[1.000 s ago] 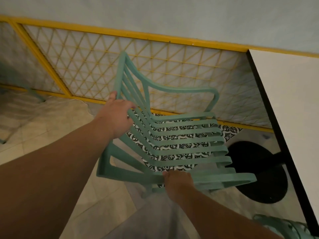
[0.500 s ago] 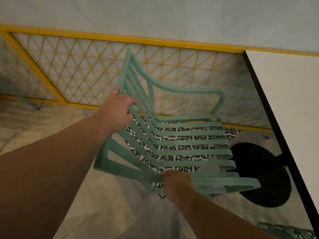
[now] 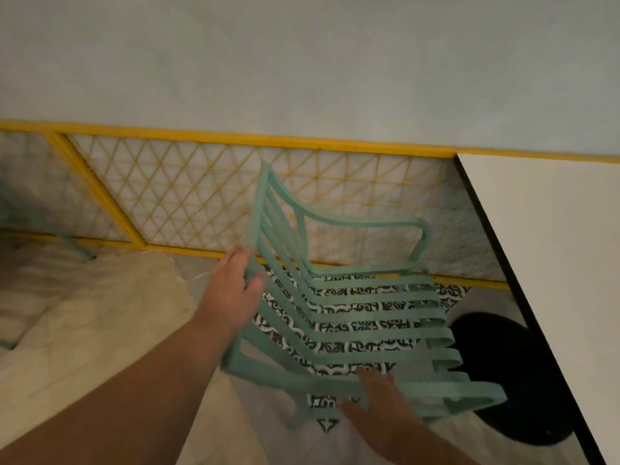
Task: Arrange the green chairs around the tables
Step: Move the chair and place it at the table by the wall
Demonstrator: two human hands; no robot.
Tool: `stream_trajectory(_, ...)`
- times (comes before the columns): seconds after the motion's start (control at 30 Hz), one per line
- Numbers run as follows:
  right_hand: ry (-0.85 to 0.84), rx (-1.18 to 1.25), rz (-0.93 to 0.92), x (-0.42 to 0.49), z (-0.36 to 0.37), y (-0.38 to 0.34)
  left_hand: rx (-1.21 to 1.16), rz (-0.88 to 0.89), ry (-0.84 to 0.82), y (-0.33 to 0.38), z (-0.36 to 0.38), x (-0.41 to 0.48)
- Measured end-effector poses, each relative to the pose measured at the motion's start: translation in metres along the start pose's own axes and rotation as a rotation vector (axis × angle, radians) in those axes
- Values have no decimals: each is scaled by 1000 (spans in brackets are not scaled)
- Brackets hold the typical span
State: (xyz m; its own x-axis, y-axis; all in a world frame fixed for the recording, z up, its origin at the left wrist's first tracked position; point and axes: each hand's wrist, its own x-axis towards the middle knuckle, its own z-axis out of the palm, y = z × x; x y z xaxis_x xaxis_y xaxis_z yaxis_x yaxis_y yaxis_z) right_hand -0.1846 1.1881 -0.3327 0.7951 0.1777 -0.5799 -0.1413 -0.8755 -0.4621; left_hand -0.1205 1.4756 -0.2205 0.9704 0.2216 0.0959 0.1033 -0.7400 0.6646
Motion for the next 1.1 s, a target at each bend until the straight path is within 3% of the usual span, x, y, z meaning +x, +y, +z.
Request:
stream_trajectory(0.23, 216, 129, -76, -79, -75, -99, 236, 105, -116, 15, -110, -49)
stream_trajectory(0.5, 398, 86, -269, -124, -159, -201, 537, 365, -125, 89, -204, 7)
stream_trajectory(0.73, 461, -77, -359, -96, -207, -247, 621, 407, -162, 105, -205, 53)
stream_trajectory(0.93, 447, -149, -273, -61, -220, -261, 639, 439, -249, 82, -195, 98)
stream_trajectory(1.1, 519, -137, -133, -34, -218, -274, 659, 581, -346, 67, -180, 166)
